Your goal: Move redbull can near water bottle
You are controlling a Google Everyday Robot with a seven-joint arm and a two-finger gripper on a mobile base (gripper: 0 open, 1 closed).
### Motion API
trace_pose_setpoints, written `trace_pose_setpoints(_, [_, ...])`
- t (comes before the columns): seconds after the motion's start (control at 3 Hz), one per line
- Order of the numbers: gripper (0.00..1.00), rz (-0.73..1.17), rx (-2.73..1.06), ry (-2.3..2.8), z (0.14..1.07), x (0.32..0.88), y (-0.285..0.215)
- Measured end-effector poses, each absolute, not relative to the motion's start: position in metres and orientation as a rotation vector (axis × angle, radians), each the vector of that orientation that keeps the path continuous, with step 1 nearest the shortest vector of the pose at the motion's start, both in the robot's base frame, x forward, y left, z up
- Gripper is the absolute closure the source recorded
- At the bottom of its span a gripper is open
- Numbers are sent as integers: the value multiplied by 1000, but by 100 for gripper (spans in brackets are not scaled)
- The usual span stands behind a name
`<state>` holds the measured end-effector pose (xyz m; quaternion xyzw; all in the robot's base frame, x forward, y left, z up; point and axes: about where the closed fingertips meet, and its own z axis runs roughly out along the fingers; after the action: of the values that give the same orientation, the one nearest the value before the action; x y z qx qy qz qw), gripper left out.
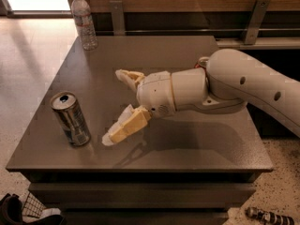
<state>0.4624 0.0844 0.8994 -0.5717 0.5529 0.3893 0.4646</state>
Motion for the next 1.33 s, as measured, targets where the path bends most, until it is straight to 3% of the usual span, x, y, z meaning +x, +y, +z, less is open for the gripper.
trace_pose_setpoints(1.33, [0,1121,-1403,1245,873,437,158])
